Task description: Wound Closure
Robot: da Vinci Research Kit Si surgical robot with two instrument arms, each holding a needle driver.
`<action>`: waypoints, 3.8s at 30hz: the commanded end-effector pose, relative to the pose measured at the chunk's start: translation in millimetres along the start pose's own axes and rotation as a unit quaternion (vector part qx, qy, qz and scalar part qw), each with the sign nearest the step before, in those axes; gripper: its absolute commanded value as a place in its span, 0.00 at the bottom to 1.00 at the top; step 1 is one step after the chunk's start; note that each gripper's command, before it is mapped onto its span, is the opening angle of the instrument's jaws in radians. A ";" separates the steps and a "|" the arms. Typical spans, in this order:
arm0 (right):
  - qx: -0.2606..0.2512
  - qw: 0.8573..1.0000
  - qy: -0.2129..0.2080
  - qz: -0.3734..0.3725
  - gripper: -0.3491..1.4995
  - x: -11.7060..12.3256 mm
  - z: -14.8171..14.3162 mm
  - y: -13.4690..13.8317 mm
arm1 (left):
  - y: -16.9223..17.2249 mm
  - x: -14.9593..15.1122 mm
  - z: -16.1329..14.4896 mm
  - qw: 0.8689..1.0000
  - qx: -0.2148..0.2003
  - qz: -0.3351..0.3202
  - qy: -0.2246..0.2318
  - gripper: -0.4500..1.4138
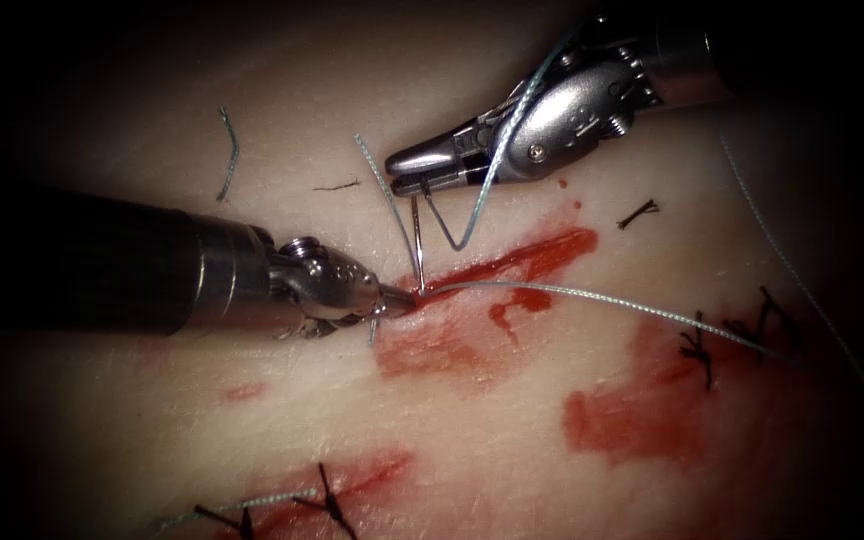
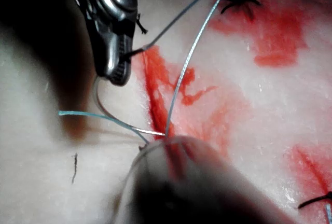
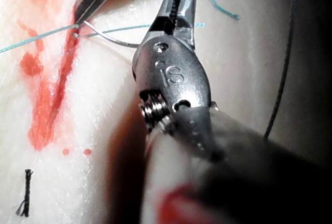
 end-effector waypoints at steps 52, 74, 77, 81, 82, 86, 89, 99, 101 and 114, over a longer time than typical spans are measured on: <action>0.014 0.994 0.019 0.110 0.00 -1.0 2.0 -2.5 | 0.3 0.1 0.8 1.000 0.000 -0.012 0.000 0.00; -0.014 0.988 0.035 0.151 0.00 0.0 1.8 -1.5 | 0.4 0.1 0.9 1.000 0.001 -0.013 0.000 0.00; -0.021 0.990 0.029 0.138 0.00 0.1 1.7 -1.1 | 0.4 0.1 0.9 1.000 0.000 -0.013 0.002 0.00; -0.022 0.991 0.021 0.128 0.00 0.1 1.6 -1.0 | 0.5 0.1 0.8 1.000 0.000 -0.013 0.001 0.00; -0.022 0.992 0.021 0.125 0.00 0.1 1.6 -1.0 | 0.5 0.1 0.8 1.000 0.000 -0.013 0.001 0.00; -0.023 0.992 0.021 0.125 0.00 0.0 1.5 -0.9 | 0.5 0.1 0.8 1.000 0.000 -0.013 0.001 0.00; -0.023 0.992 0.021 0.125 0.00 0.0 1.5 -0.9 | 0.5 0.1 0.8 1.000 0.000 -0.013 0.001 0.00; -0.023 0.988 0.021 0.151 0.00 -0.2 1.2 -1.0 | 0.5 0.1 0.8 1.000 0.000 -0.013 0.001 0.00; -0.028 0.983 0.028 0.177 0.00 -0.1 1.2 -1.0 | 0.5 0.1 0.8 1.000 0.000 -0.014 0.001 0.00; -0.120 0.912 0.071 0.386 0.00 -1.0 0.9 -3.2 | 0.5 0.2 0.7 1.000 0.000 -0.013 0.001 0.00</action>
